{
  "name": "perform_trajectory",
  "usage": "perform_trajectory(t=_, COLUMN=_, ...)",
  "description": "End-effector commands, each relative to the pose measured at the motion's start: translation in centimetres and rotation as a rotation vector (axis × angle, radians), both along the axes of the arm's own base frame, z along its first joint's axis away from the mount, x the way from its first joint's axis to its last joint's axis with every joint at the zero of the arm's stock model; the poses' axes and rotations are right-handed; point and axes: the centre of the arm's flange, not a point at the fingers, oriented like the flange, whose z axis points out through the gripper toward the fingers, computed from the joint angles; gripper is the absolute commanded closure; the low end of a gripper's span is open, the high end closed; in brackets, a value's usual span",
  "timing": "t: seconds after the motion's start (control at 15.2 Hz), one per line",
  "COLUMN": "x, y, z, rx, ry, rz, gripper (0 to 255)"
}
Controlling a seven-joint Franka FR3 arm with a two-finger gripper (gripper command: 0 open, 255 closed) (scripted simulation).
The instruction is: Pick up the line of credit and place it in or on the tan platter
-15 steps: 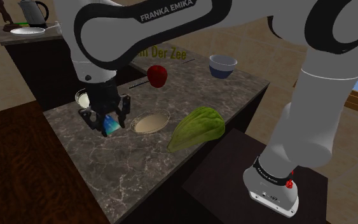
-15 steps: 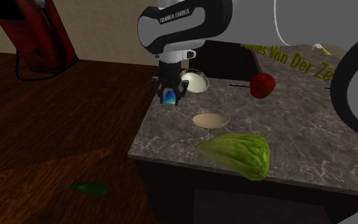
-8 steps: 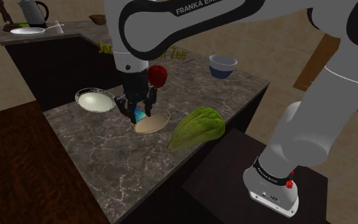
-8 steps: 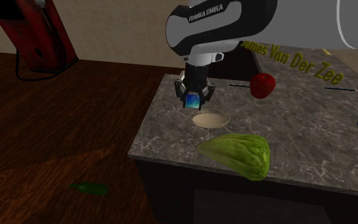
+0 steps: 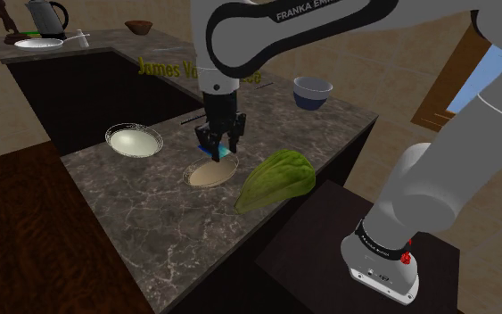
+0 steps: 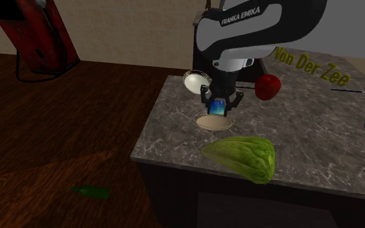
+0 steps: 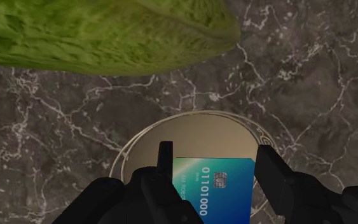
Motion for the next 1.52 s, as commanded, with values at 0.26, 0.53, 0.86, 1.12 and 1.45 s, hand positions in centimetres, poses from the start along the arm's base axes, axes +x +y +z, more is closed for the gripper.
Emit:
perform_trajectory(t=0.26, x=0.0, y=-0.1, z=-3.0, rx=0.0, ry=0.0, rz=0.001, gripper=255)
perform_trajectory(t=0.53, x=0.0, y=-0.1, z=-5.1, rx=0.0, ry=0.0, rz=0.001, gripper=255)
perform_trajectory(t=0.86, x=0.0, y=-0.1, z=-7.6, rx=0.0, ry=0.0, rz=0.001, gripper=255)
perform_trajectory(t=1.12, x=0.0, y=-0.1, z=-7.6, rx=0.0, ry=0.0, rz=0.001, gripper=255)
perform_trajectory(t=1.45, x=0.0, y=-0.1, z=-7.6, rx=0.0, ry=0.0, rz=0.001, gripper=0)
